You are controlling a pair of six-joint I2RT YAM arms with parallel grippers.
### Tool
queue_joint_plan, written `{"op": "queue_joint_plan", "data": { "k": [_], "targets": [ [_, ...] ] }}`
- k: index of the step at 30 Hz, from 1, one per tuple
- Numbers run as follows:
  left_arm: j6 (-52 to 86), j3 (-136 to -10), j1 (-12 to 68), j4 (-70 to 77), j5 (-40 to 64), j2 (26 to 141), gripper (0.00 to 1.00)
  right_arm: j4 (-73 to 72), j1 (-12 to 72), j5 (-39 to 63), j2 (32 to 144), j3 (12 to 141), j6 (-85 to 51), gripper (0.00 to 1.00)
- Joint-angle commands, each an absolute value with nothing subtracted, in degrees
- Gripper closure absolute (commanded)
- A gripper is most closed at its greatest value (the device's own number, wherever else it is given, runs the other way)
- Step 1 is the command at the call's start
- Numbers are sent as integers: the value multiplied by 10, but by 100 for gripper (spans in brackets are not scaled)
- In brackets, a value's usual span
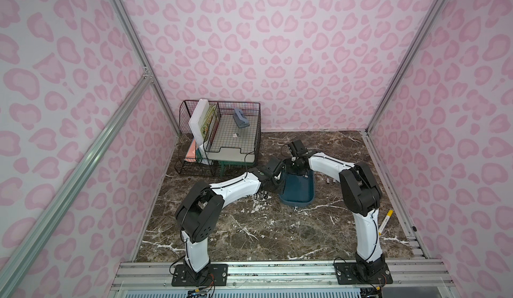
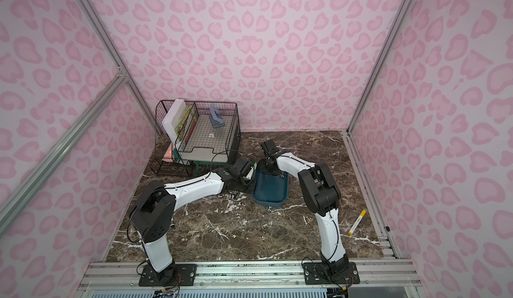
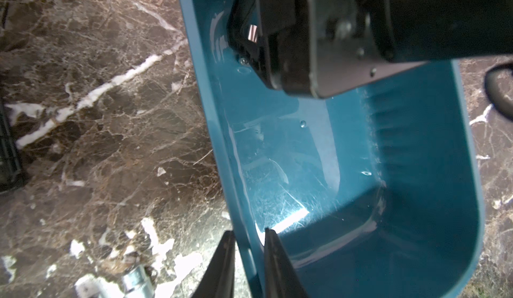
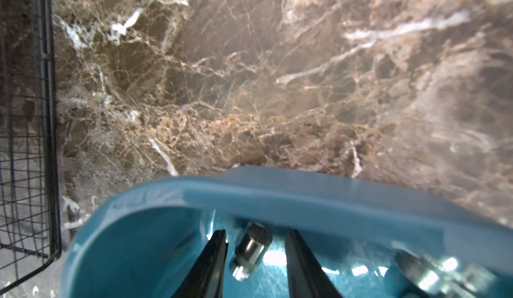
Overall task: Take out the socket from the storage box
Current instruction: Pick up the socket head from the storage box.
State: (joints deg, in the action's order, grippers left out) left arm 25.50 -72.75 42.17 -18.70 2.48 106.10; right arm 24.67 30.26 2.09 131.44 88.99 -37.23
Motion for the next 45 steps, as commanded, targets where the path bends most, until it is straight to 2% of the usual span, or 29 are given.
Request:
{"op": "queue_joint_plan", "data": {
  "k": [1, 7, 17, 26, 36, 38, 45],
  "targets": [
    [253, -730, 421, -187, 24, 1057, 77, 243, 303, 24, 1302, 885, -370, 60],
    [253, -729, 422, -186, 23, 1056, 77, 240, 306, 26, 1310, 879, -371, 63],
    [252, -725, 422, -189, 21, 1049, 77, 250, 305, 21, 1334, 896, -354, 84],
    [253, -727, 422, -190, 23, 1052, 77, 262, 300, 16, 1279, 888, -321, 90],
    [246, -740, 423, -203, 6, 1049, 60, 292, 265, 17, 1154, 844, -273, 91],
    [245, -743, 422, -206, 2, 1045, 55, 295, 250, 18, 1123, 823, -264, 91],
    [238, -760, 423, -229, -18, 1026, 46, 295, 180, 12, 1033, 734, -228, 91]
  ]
}}
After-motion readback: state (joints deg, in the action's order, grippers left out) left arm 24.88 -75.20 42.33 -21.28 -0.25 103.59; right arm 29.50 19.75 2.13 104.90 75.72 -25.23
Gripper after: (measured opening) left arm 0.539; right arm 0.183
